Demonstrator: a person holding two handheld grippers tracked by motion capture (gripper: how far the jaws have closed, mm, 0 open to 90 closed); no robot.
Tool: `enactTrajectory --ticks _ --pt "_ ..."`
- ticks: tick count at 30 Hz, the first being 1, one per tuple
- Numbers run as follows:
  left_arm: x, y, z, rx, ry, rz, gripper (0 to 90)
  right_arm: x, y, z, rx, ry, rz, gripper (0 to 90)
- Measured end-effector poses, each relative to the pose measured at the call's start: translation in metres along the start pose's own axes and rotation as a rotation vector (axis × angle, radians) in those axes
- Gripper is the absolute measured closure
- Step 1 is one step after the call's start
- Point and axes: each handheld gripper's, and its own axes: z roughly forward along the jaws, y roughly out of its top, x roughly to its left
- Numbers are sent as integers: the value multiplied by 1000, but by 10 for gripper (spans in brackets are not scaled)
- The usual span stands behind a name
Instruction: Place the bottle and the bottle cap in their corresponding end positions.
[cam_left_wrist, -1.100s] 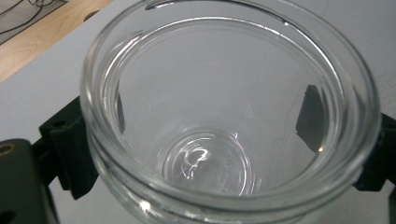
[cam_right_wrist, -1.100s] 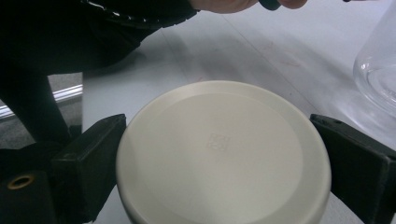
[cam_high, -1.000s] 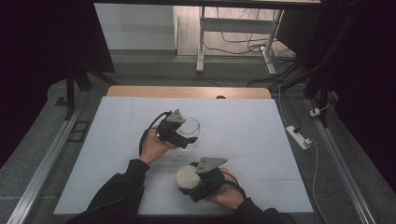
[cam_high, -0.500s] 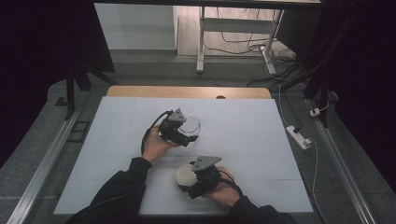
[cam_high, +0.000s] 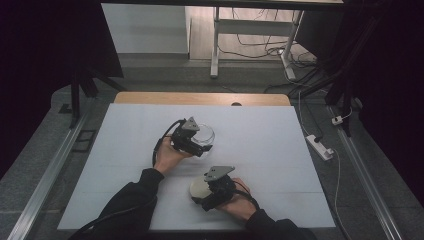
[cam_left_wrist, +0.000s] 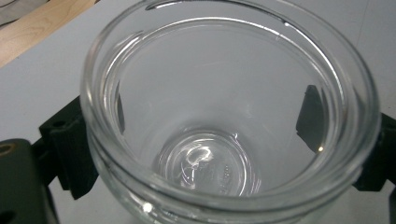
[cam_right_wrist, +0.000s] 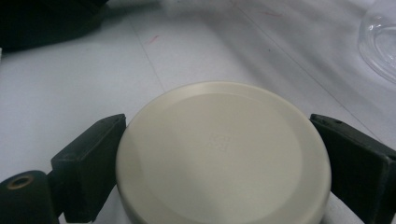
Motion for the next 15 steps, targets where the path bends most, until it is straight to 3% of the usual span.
enactTrajectory --ticks 5,12,15 --pt "0 0 0 2 1 11 66 -1 1 2 21 -9 12 73" --pt "2 -3 0 -9 -2 -31 63 -1 1 4 48 -16 14 71" --pt "2 -3 0 -2 4 -28 60 -1 1 4 48 -14 14 70"
